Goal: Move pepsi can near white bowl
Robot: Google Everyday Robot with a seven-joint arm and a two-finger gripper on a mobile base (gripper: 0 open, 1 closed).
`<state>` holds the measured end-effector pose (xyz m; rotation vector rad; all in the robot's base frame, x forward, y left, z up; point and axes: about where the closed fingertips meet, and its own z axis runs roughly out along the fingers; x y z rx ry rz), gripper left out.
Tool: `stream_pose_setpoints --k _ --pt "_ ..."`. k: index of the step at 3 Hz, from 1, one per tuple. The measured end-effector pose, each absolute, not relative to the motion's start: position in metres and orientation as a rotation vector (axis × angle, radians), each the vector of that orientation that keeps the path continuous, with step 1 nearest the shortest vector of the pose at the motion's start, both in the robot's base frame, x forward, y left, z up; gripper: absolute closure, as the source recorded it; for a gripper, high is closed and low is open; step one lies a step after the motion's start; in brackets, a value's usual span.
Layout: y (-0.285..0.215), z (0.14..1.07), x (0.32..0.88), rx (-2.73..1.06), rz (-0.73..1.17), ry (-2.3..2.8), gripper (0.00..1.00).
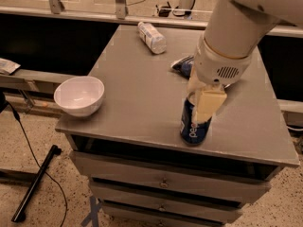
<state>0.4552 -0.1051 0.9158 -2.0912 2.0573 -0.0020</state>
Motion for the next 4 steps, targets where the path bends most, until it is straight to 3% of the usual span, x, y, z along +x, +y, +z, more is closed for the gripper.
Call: stream_pose_setpoints --k 2,3,4 --pt "-0.103 0.931 0.459 -2.073 -0.025 2.024 0.88" --pt "-0.102 0.961 0.473 -2.054 -0.102 2.000 1.00" --pt "-0.085 0.983 0.506 -2.069 -0.163 1.954 1.00"
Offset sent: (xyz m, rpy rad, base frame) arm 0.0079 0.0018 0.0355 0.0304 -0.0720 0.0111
